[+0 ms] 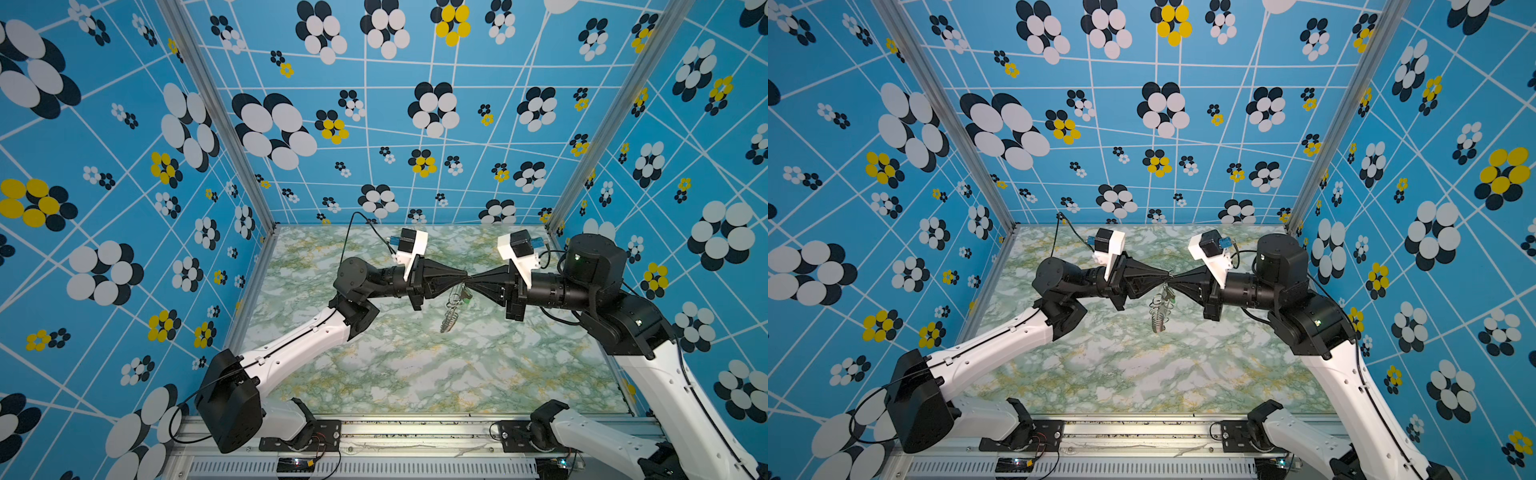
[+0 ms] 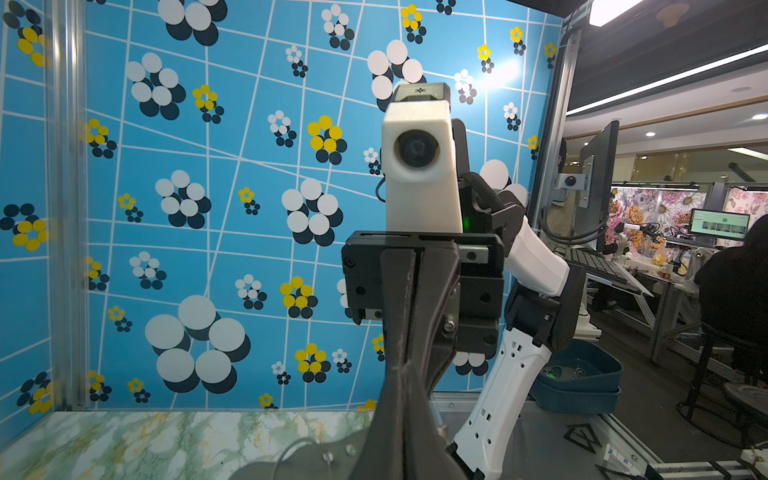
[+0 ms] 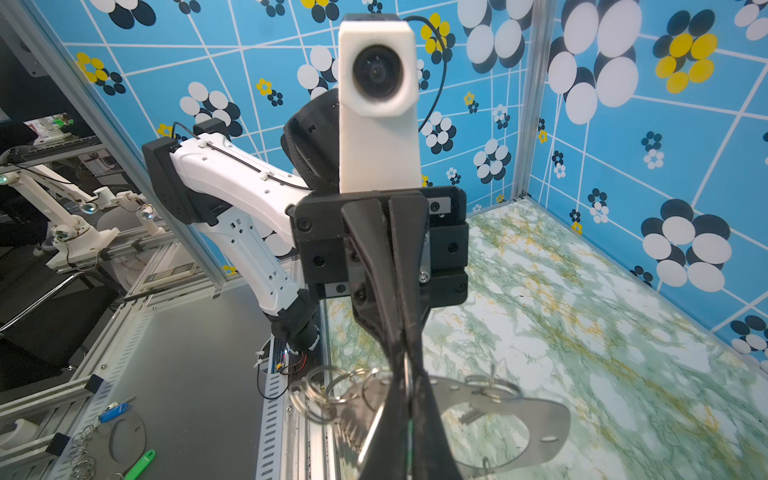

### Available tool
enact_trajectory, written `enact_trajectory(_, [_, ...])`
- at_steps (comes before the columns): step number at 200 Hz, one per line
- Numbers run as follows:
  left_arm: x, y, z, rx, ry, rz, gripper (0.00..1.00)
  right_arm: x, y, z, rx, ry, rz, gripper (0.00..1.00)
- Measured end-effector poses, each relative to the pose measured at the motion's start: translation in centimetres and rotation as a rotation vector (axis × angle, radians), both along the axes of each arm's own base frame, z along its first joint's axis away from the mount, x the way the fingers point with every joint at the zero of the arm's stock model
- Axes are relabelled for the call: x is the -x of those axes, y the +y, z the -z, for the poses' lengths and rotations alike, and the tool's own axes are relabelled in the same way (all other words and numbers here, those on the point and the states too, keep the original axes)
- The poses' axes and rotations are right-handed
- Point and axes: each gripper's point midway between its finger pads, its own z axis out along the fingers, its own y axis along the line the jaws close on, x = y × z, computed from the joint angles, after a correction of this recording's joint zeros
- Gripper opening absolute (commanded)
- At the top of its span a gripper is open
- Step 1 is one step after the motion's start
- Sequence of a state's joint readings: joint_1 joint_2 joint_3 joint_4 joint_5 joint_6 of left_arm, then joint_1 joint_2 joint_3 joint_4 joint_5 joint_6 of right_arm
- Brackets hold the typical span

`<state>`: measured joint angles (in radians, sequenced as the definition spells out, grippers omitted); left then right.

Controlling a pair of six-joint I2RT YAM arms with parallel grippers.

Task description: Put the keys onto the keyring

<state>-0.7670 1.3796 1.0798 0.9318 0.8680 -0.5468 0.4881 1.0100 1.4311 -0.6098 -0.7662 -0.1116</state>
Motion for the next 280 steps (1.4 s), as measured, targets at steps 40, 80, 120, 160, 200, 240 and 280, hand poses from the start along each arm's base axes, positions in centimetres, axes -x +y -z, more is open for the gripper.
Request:
enact_trajectory(40, [0.0, -0.1, 0.2, -0.008, -0.004, 0.0, 0.17, 0.1, -0.1, 0.3, 0.016, 0.004, -0.001, 0.0])
enact_trajectory(80, [0.2, 0.1, 0.4, -0.042, 0.007, -0.013, 0.36, 0.3, -0.2, 1.3, 0.078, 0.033, -0.016, 0.0])
enact_trajectory(120, [0.0, -0.2, 1.7, -0.168, 0.038, -0.031, 0.39, 0.3, -0.3, 3.3, 0.139, 0.089, -0.031, 0.0])
enact_trajectory(160, [0.0, -0.1, 2.6, -0.323, 0.027, -0.058, 0.32, 0.4, -0.2, 4.6, 0.177, 0.131, -0.045, 0.0])
enact_trajectory(200, [0.2, 0.3, 3.9, -0.421, 0.024, -0.064, 0.28, 0.4, -0.2, 5.1, 0.191, 0.142, -0.055, 0.0])
enact_trajectory(240, [0.4, 0.5, 4.3, -0.467, 0.027, -0.063, 0.27, 0.7, 0.3, 5.7, 0.209, 0.163, -0.078, 0.0])
enact_trajectory(280, [0.1, 0.3, 4.4, -0.481, 0.019, -0.072, 0.26, 0.9, 0.6, 5.8, 0.217, 0.159, -0.095, 0.0])
